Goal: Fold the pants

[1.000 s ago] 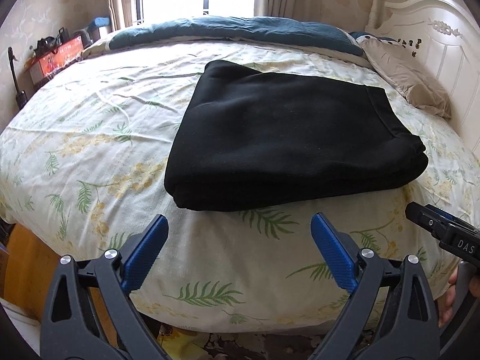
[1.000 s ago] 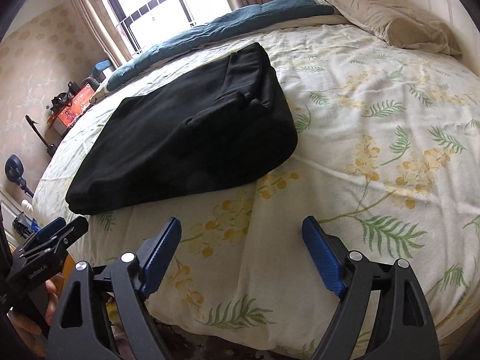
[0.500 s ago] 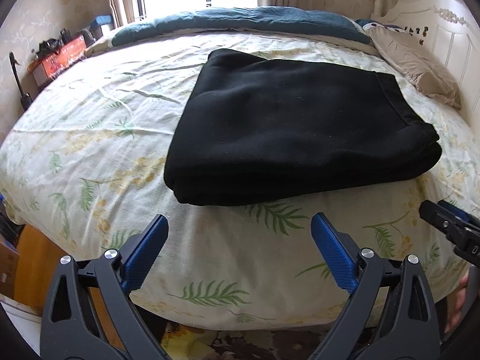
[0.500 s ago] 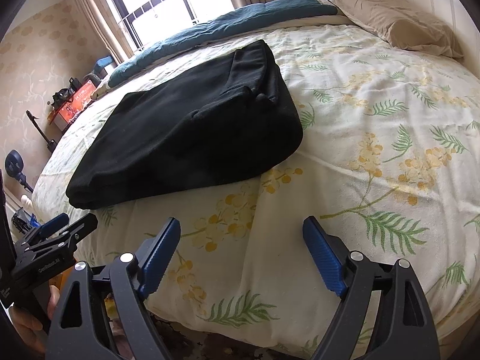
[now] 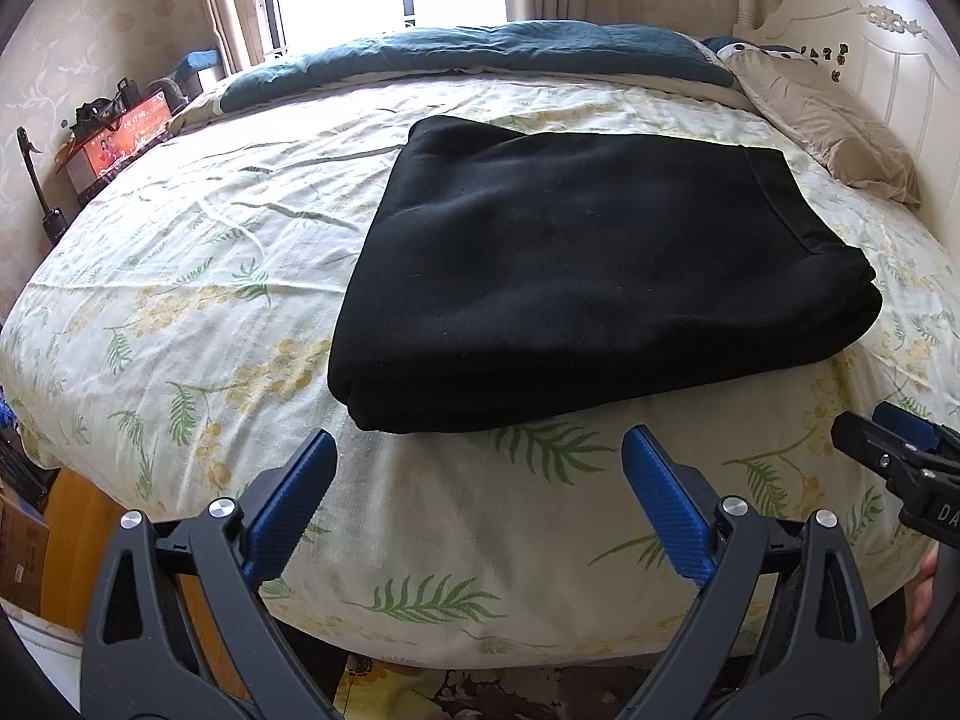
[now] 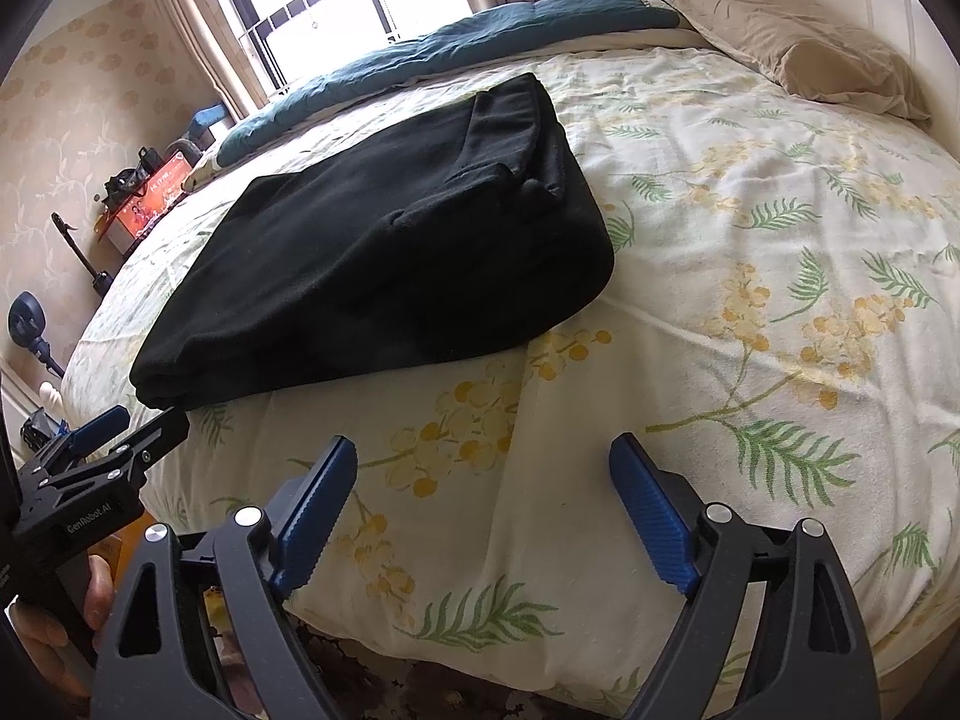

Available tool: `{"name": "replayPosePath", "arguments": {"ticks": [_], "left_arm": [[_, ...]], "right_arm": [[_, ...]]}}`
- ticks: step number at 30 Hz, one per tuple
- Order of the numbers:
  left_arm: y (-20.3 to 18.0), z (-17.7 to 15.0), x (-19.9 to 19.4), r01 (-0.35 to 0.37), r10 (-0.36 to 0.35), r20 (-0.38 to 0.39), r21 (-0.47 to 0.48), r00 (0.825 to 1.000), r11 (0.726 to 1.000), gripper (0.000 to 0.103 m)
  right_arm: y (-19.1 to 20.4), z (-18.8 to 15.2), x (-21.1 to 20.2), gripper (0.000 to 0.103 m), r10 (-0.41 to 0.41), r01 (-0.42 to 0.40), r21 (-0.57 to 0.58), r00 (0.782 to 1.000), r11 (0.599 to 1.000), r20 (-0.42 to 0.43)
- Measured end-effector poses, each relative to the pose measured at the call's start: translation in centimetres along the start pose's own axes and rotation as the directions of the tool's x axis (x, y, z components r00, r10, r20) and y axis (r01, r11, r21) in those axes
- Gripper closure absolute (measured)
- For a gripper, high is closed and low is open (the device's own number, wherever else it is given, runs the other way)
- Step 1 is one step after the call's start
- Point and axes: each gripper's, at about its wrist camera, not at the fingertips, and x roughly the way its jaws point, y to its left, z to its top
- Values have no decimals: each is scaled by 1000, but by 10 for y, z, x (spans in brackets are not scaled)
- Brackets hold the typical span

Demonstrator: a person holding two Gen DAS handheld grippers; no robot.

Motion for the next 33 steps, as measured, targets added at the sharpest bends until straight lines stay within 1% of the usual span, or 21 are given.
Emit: {"name": "replayPosePath", "arguments": {"ticks": [7, 18, 25, 30, 33], "left_arm": [[-1, -1, 0, 15, -15, -11, 0, 1000, 1000, 7], [2, 0, -2, 4, -4, -12, -16, 1000, 1000, 7], [0, 1, -7, -9, 9, 4, -2, 1000, 1000, 7], [0, 2, -10, 1, -1, 12, -5, 1000, 1000, 7], [1, 2, -13, -9, 9, 29, -6, 1000, 1000, 7]], "right_arm": [[0, 0, 0, 17, -4, 4, 0, 1000, 1000, -2], [0, -1, 1, 17, -9, 9, -6, 1000, 1000, -3], [0, -1, 1, 17, -10, 10, -9, 1000, 1000, -5], [-1, -2, 1, 17, -11, 11, -12, 1000, 1000, -8], [0, -2, 1, 17, -12, 12, -13, 1000, 1000, -7]]}}
